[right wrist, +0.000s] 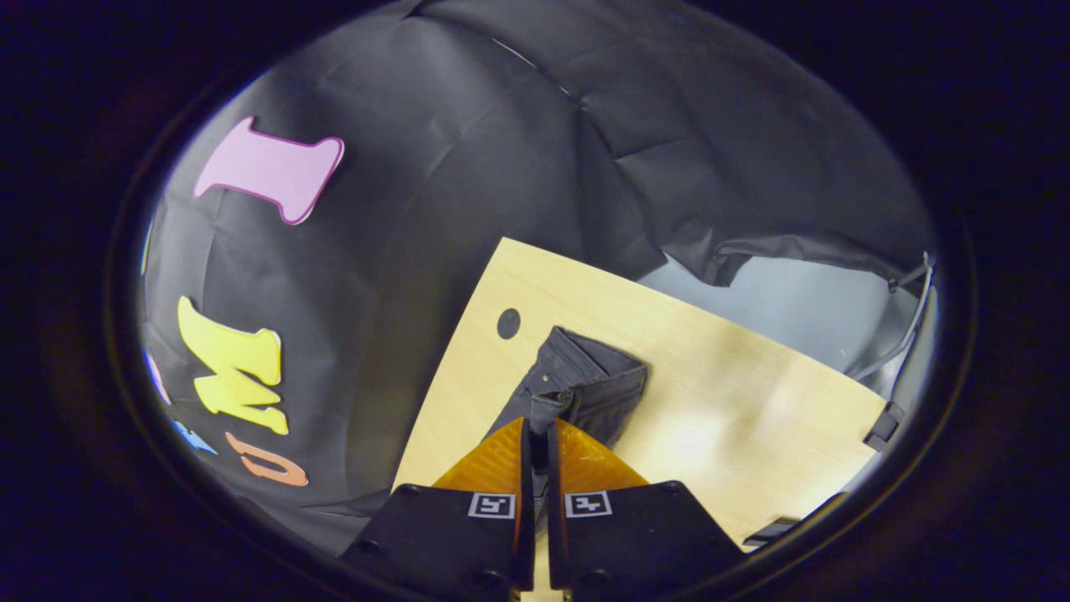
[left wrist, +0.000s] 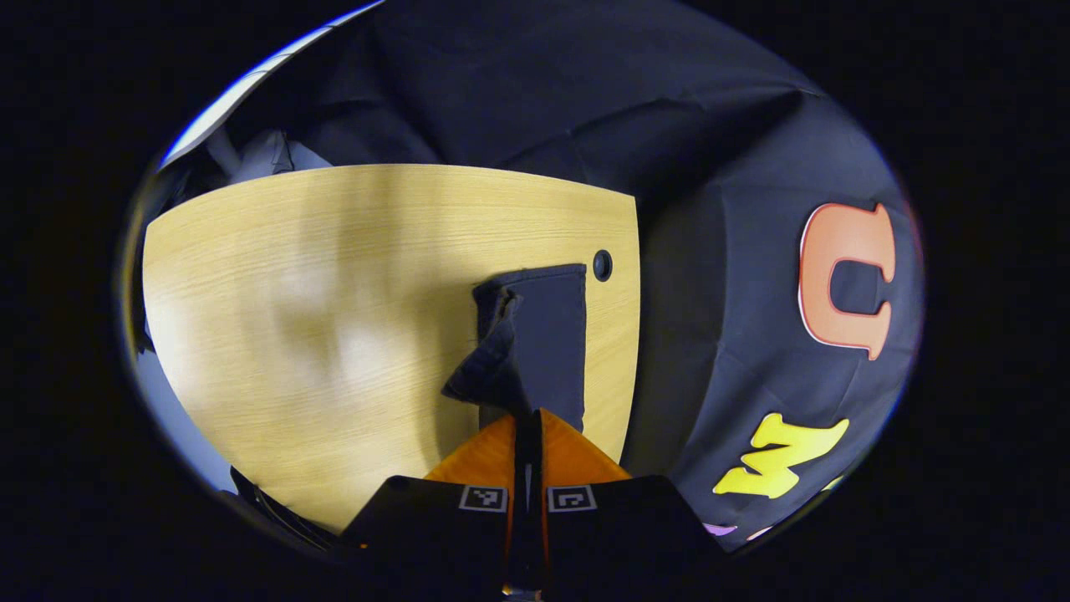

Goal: Grasp the waist and the cuffs of the jeans and fold them to make the two legs overlap; first hold the waist and fold one-third of the jeans toward the cuffs, then hold the cuffs and fold the remaining one-third in the same direction to finish folding.

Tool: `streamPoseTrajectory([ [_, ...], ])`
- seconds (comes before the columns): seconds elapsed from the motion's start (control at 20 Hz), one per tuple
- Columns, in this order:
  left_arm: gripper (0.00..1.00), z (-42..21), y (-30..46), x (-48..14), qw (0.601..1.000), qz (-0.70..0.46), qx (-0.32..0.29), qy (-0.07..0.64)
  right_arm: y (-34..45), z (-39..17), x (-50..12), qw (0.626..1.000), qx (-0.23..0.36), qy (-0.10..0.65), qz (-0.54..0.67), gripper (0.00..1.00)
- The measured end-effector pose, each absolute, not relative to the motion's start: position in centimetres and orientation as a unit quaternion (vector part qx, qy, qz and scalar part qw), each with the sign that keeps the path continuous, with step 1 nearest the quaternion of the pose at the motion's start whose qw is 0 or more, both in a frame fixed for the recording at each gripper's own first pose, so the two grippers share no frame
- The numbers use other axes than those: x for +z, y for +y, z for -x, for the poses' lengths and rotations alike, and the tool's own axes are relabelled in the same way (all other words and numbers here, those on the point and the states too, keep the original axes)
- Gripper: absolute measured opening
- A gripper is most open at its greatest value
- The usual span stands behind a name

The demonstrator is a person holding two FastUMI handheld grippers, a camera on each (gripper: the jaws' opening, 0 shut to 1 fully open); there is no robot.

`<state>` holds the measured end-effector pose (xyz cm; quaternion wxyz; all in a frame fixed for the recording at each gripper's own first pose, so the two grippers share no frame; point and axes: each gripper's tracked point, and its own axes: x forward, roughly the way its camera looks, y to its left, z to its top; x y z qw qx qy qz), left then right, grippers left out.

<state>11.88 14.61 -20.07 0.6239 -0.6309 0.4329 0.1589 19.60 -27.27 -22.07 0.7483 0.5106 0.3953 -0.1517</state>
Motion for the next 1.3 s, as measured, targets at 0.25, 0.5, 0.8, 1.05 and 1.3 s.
streamPoseTrajectory([
  [0.25,0.04,-18.2,14.2,-22.2,0.623,0.612,0.149,0.463,-27.7,-25.1,-24.2,0.747,-0.155,0.39,-0.516,0.07],
  [0.5,0.04,-22.5,13.1,-26.4,0.658,0.527,0.124,0.524,-27.1,-30.1,-29.0,0.752,-0.155,0.406,-0.496,0.07],
  [0.8,0.04,-24.0,12.6,-31.3,0.659,0.467,0.127,0.576,-26.3,-32.9,-33.6,0.762,-0.16,0.435,-0.451,0.07],
  [1.05,0.08,-24.7,12.6,-31.5,0.671,0.426,0.101,0.598,-26.1,-33.1,-34.4,0.767,-0.168,0.442,-0.434,0.08],
  [1.3,0.35,-24.6,11.9,-30.1,0.692,0.409,0.079,0.589,-24.5,-33.9,-32.7,0.788,-0.138,0.436,-0.411,0.5],
])
